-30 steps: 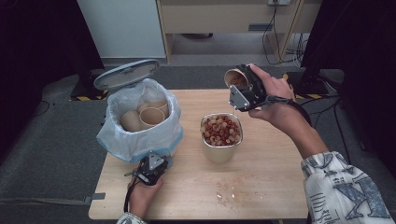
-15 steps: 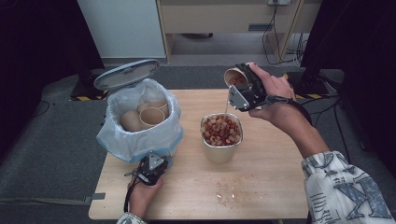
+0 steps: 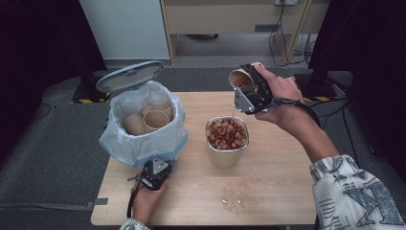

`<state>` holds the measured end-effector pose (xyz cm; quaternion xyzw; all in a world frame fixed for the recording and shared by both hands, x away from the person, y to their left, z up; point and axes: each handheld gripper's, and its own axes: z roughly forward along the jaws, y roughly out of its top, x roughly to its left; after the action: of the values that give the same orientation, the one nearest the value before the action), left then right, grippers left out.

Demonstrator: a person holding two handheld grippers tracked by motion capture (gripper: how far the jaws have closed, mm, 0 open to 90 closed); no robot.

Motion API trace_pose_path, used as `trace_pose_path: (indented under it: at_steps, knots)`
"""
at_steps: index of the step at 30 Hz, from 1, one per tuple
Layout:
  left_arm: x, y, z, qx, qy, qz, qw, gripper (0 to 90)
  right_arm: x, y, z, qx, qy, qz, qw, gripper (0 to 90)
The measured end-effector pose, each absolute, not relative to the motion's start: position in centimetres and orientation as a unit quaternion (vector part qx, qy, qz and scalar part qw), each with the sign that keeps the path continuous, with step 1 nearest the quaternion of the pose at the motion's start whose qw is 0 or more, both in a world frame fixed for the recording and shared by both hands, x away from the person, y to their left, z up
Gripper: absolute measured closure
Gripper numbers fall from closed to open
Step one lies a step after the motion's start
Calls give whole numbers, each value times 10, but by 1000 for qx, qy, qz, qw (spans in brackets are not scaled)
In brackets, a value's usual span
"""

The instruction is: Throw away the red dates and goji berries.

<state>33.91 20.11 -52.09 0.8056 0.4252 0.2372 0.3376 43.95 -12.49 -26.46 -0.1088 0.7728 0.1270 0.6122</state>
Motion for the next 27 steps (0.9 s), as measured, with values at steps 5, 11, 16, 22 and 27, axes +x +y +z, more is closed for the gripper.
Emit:
trace_pose_path:
  at_steps: [5,11,16,22,27]
  knots:
    - [339,201,-521,806,425,237,338,869,438,-123,-264,-126,767,100,622,339]
    - [339,201,-521,805,425,237,338,869,437,-120,-269,-148,760,74,628,339]
    - [339,201,-521,806,425,237,338,869,437,-119,-271,-156,756,64,633,339]
    - [339,201,-521,806,425,237,338,869,437,-117,-275,-175,750,38,636,340]
    - [339,201,-521,806,425,237,338,869,436,-115,-278,-182,748,31,638,339]
